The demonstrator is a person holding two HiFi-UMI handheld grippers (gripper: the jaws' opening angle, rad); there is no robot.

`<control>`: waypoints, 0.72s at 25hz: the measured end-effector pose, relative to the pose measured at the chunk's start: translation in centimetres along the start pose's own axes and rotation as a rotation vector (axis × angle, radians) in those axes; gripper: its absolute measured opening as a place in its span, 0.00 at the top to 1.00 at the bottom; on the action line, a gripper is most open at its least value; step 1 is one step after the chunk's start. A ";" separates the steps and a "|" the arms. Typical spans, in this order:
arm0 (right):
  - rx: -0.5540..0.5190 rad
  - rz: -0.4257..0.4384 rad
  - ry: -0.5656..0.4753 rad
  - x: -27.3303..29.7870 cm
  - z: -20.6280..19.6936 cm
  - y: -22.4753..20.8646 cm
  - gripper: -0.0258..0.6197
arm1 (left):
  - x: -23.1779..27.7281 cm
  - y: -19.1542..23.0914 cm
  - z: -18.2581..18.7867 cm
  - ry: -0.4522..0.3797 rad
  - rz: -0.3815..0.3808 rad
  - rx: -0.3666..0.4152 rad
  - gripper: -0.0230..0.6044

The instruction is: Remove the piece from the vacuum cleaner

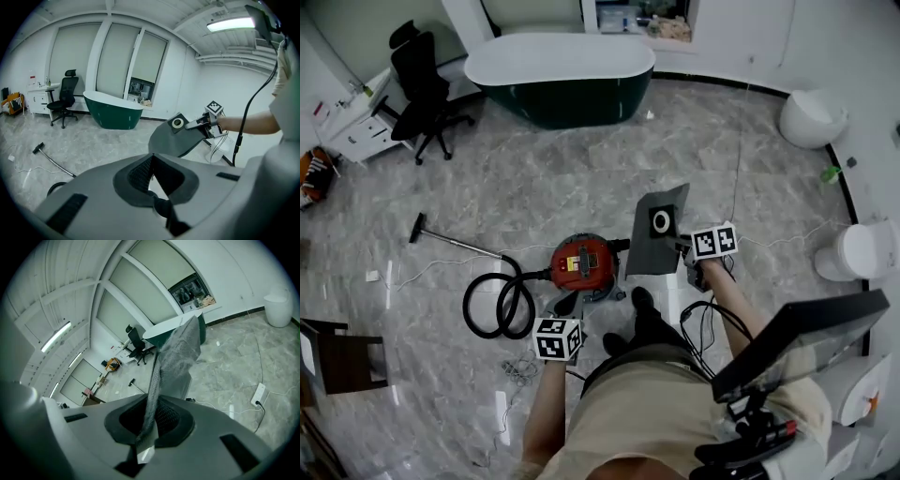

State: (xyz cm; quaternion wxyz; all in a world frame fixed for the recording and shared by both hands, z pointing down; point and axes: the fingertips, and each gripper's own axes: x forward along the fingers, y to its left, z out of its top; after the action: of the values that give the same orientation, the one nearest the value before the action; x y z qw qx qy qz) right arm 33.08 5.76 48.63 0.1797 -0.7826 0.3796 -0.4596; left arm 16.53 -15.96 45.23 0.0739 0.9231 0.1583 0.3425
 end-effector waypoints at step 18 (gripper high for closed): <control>-0.143 0.225 -0.136 -8.0 0.3 10.7 0.93 | -2.6 -9.5 10.1 -0.286 -0.249 0.033 0.96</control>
State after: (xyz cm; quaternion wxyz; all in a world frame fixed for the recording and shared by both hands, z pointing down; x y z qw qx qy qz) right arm 26.44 4.84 37.08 0.1990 -0.7753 0.4835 -0.3545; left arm 18.97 -8.23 33.67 0.1222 0.9368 0.2646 0.1935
